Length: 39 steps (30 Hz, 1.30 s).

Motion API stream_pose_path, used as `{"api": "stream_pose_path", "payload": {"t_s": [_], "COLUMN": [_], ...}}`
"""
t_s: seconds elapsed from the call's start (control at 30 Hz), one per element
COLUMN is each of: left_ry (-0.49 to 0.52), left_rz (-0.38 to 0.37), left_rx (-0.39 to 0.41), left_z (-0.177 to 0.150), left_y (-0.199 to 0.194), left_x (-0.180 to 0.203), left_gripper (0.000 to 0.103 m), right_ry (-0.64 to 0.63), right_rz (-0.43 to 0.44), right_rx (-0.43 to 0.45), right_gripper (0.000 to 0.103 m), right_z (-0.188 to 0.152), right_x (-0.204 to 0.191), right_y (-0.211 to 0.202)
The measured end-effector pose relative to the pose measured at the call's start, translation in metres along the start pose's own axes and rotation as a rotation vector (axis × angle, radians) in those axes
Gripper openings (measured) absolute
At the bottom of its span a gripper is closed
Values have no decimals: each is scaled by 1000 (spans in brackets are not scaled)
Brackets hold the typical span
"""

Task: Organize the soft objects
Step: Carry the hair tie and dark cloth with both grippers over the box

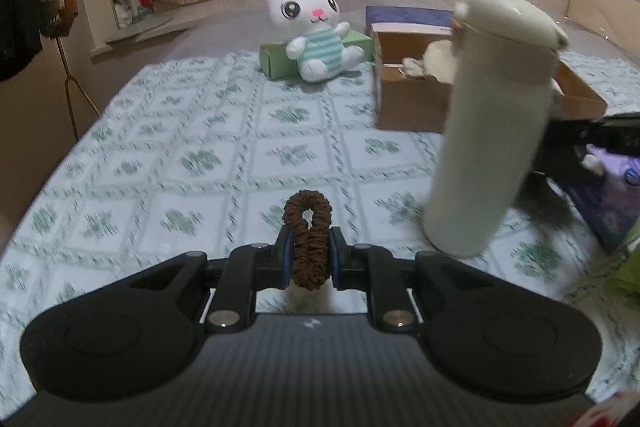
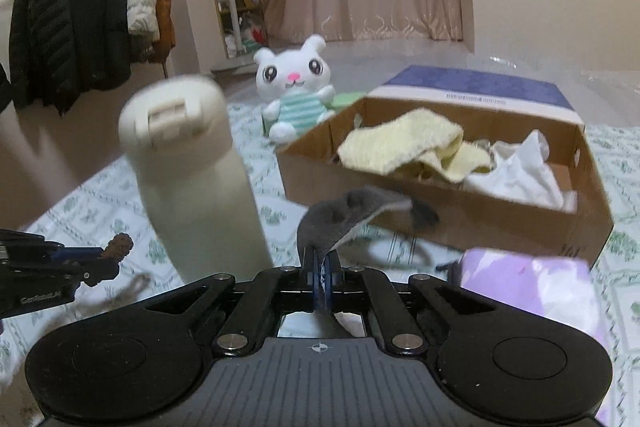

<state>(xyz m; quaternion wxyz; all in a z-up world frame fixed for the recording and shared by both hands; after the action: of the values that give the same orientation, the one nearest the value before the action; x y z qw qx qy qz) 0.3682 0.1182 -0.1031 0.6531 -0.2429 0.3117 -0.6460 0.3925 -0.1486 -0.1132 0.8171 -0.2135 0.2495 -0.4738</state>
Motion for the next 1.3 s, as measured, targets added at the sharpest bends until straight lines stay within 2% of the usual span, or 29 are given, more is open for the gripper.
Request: {"api": "stream_pose_path", "payload": {"t_s": [0.33,0.53,0.73,0.97,1.17,1.23,1.3], "left_ry": [7,51,87,161,279,305,325], "left_rz": [5,2,-22,-88,-106,-136,-167], "left_rx": [43,56,88,116,110,103,96], "left_z": [41,68,111,169,209,217,222], "left_y": [3,6,16,39,72,83,93], "left_x": [-26,-30,-29,-4,40,53,65], "left_gripper": [17,17,17,17,17,17,17], "right_ry": [-4,-14,-2,-28,-61,-69,-71], "right_rz": [18,37,37,-45,-127,-138,-114], "right_rx": [86,127,184,260,312,299,247], "right_gripper": [3,3,3,3,3,3,3], "right_z": [43,67,98,135,149,150,146], "right_x": [22,32,54,94,125,132,141], "right_y": [-27,-40,-55,-59,-34,-20,-4]}}
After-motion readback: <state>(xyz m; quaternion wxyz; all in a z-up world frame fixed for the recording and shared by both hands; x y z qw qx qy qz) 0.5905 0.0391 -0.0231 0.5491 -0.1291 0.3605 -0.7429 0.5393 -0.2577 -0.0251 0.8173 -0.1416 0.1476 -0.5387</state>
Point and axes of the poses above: each gripper's, at about its wrist camera, not at the fingertips, and y roughly the way its jaws point, x to its right, z to its top, the point moved 3 cm from there along y, roughly the way its jaws point, and after that the axes turned 6 degrees about -x, right-handed, at the moved point
